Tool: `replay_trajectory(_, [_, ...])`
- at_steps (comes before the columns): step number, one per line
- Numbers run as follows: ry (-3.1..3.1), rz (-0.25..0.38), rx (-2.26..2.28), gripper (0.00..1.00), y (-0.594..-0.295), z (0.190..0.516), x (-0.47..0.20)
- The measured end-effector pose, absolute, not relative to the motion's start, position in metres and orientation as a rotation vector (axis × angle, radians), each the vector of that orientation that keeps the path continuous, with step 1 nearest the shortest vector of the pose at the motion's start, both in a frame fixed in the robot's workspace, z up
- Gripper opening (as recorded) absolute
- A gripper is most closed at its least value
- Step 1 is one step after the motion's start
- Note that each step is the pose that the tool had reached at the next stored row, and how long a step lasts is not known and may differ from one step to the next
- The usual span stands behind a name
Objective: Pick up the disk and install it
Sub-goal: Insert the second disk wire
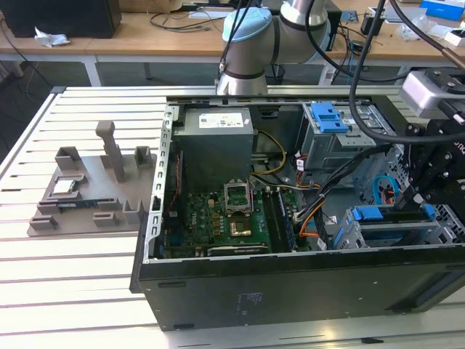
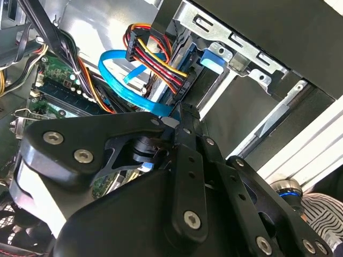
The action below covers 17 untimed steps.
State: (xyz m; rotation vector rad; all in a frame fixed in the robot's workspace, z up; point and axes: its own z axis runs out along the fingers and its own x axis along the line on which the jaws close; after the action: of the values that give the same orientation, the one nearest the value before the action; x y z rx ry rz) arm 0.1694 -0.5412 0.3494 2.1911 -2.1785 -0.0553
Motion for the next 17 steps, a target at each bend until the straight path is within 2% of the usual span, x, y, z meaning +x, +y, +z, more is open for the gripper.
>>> replay_trajectory(17, [-2.172,-0.055,2.198,0.11,-0.5361,0.3468,0.1693])
